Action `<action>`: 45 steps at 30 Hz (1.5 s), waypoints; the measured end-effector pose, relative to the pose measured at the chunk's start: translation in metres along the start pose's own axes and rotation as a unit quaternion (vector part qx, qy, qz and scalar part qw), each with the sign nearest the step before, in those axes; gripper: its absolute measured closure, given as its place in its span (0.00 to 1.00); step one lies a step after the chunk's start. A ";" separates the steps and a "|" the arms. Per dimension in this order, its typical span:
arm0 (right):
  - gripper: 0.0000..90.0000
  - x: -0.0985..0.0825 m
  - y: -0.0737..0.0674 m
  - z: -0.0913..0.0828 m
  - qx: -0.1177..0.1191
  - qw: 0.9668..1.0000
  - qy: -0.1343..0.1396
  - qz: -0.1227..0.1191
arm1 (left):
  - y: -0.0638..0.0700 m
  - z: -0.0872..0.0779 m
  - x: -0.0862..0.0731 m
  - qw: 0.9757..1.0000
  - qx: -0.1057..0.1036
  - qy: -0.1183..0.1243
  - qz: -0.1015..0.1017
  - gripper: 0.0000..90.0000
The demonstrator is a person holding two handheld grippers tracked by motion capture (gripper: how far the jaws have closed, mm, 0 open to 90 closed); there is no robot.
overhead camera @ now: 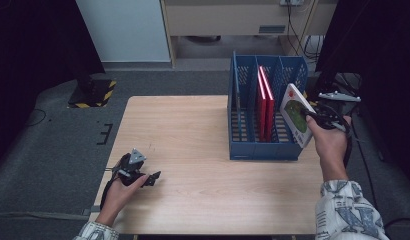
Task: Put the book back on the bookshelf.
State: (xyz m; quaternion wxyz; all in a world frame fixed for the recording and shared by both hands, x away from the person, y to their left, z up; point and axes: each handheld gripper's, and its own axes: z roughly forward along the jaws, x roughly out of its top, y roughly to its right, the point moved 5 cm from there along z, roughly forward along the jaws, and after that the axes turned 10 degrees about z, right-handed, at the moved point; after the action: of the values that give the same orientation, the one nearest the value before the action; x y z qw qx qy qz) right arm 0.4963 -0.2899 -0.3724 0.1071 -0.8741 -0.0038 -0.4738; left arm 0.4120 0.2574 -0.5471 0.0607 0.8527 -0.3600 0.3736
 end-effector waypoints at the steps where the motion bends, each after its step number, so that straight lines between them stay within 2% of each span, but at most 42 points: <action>1: 0.85 0.001 0.000 0.002 -0.001 1.000 0.001 0.000 | 0.000 0.000 0.000 1.000 0.000 0.000 0.000 0.04; 8: 0.85 0.007 -0.004 0.013 -0.010 1.000 0.002 0.000 | -0.002 -0.002 -0.001 1.000 0.003 0.002 -0.002 0.04; 26: 0.85 0.015 -0.002 0.024 -0.021 1.000 0.001 0.010 | -0.002 -0.004 0.001 1.000 0.005 0.003 0.002 0.04; 45: 0.85 0.012 0.000 0.057 -0.031 0.999 -0.012 0.022 | -0.002 -0.003 0.000 1.000 0.006 0.001 0.003 0.05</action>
State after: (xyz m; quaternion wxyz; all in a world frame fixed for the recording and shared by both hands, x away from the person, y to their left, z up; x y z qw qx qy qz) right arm 0.5501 -0.2804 -0.3930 0.0902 -0.8824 0.0286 -0.4609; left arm 0.4111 0.2601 -0.5446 0.0548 0.8516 -0.3605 0.3765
